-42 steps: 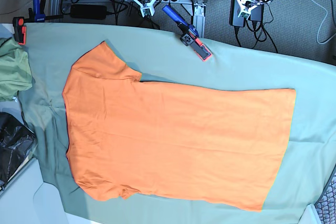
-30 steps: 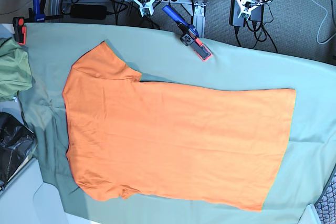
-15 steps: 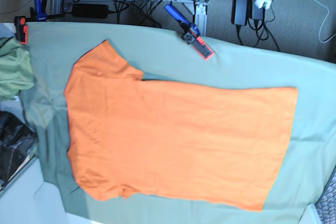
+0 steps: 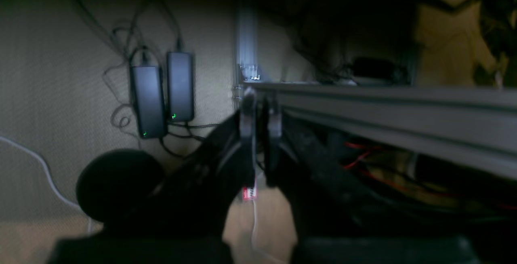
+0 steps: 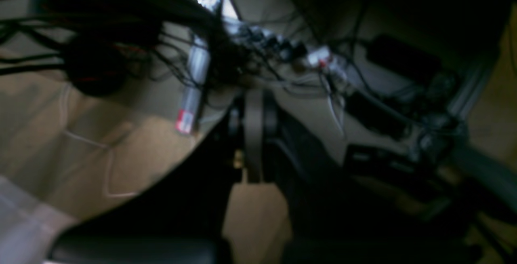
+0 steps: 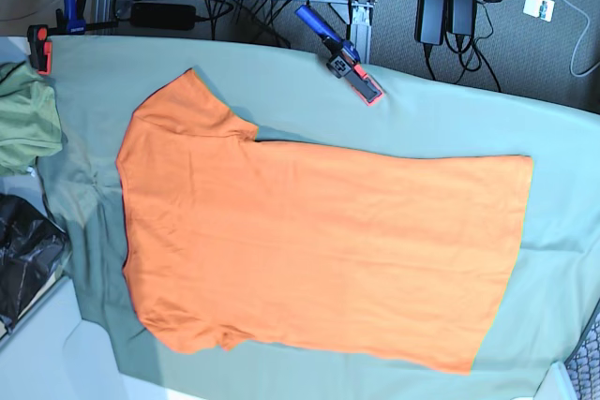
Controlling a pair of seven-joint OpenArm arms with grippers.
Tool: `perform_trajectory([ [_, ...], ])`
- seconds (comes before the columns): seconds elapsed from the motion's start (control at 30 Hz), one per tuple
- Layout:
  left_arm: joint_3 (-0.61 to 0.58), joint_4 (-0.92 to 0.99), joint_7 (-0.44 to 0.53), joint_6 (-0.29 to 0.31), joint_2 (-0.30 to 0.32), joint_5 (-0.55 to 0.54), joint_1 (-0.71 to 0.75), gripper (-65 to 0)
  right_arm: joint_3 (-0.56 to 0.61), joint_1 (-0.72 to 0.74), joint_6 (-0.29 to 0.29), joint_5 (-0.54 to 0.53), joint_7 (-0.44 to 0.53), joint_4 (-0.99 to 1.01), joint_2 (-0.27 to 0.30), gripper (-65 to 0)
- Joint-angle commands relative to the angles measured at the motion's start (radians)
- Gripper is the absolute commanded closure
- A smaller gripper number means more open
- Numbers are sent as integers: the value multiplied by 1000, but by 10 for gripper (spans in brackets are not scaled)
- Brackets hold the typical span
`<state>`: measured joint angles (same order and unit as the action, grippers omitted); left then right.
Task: Fold the T-shirt properly
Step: 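Move both grippers from rest toward the orange T-shirt's shoulder corners, then grasp the shirt's shoulder corners with the right and left grippers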
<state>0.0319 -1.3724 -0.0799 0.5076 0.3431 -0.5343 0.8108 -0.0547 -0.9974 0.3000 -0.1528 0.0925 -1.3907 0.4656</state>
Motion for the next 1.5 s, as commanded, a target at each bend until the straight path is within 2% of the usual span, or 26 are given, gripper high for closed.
perform_trajectory([
  [0.0,23,-80,6,24,14,-8,42,-28,-32,-61,64,-21,20,-68,16,0],
  [0.1,68,-281,-8,64,28,-8,124,-29,-135,-158,64,-106,19,-253,19,0],
  [0.17,97,-398,-28,66,29,-8,162,-29,-200,-187,64,-166,15,-351,18,0],
  [0.27,127,-539,-102,65,29,-9,185,-29,-291,-170,63,-216,-29,-462,18,0],
  [0.37,142,-625,-190,65,28,-46,187,-30,-371,-93,47,-273,-126,-507,16,0],
  [0.43,150,-650,-235,66,29,-74,187,-31,-399,-23,-43,-315,-179,-503,16,0],
  [0.53,154,-654,-256,66,29,-83,187,-31,-404,81,-249,-350,-220,-481,11,0],
  [0.6,154,-654,-276,66,29,-83,188,-36,-404,147,-325,-361,-235,-453,-6,0],
  [0.63,154,-654,-284,66,29,-84,190,-48,-404,175,-335,-363,-240,-438,-21,-55],
  [0.77,154,-654,-291,66,43,-84,210,-127,-404,283,-335,-449,-337,-383,-94,-368],
  [0.83,154,-654,-291,66,54,-84,224,-141,-400,321,-334,-458,-340,-371,-135,-436],
  [0.93,161,-654,-291,66,60,-83,239,-141,-389,350,-327,-464,-340,-370,-177,-442],
  [1.17,192,-654,-291,65,70,-92,265,-141,-344,395,-321,-512,-340,-370,-206,-442],
  [1.47,192,-654,-286,66,79,-95,265,-141,-235,484,-319,-478,-338,-348,-264,-441],
])
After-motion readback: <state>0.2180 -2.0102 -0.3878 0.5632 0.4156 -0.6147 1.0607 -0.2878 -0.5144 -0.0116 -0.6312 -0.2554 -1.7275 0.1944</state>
